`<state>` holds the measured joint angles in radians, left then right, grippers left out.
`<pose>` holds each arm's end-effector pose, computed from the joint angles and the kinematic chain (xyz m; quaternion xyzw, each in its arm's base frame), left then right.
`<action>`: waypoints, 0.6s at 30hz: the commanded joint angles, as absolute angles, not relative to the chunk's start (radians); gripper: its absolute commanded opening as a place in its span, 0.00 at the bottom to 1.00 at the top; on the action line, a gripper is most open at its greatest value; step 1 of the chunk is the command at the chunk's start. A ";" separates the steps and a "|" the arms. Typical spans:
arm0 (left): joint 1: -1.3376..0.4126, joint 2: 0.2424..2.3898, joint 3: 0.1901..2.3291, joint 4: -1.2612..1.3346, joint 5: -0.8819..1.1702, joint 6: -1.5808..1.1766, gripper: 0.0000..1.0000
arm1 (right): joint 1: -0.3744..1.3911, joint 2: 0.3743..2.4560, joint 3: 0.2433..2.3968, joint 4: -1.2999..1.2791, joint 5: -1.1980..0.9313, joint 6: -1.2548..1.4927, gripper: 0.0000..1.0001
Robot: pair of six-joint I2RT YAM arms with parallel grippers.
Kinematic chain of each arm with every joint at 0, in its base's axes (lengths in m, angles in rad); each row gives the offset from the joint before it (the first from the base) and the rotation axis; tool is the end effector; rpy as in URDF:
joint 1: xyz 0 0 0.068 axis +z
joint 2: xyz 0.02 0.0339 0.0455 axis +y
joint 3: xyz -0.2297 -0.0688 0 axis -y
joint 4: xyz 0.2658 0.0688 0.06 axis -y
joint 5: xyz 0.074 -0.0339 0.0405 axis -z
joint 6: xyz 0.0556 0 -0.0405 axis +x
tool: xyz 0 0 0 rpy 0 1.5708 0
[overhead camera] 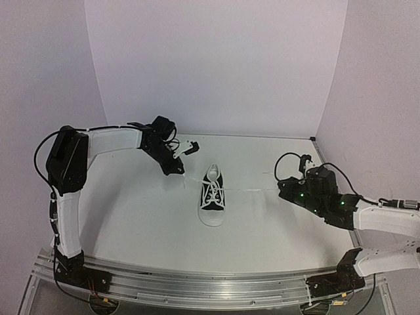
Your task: Tie the shoes
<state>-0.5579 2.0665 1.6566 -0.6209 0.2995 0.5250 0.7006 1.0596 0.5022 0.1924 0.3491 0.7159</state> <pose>0.3835 -0.2587 0.1556 0.5253 0.7962 -0.1481 0.2613 0.2285 0.1678 0.1791 0.1047 0.8104 0.2546 0.5172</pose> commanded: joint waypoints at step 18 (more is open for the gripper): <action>-0.486 2.037 1.560 -0.426 0.044 0.719 0.00 | 0.365 1.418 0.720 0.197 0.231 0.694 0.00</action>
